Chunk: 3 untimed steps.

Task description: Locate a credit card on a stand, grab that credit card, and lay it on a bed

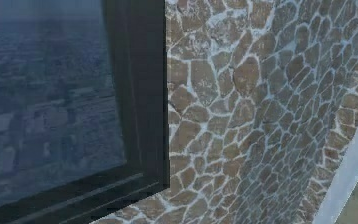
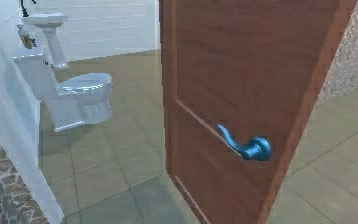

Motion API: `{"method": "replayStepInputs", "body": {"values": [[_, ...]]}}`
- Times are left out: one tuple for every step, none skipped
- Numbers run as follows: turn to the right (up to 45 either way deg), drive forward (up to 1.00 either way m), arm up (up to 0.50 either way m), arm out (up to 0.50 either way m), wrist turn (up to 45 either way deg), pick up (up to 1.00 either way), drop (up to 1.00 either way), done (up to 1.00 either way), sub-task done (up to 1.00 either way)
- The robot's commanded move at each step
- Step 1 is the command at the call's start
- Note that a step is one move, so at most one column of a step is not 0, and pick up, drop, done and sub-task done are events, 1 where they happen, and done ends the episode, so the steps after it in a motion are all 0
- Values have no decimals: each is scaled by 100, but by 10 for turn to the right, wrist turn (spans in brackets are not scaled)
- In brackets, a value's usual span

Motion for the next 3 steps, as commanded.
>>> {"method": "replayStepInputs", "body": {"values": [[450, 0, 0, 0, 0, 0, 0, 0, 0], [210, 0, 0, 0, 0, 0, 0, 0, 0], [0, 100, 0, 0, 0, 0, 0, 0, 0]]}}
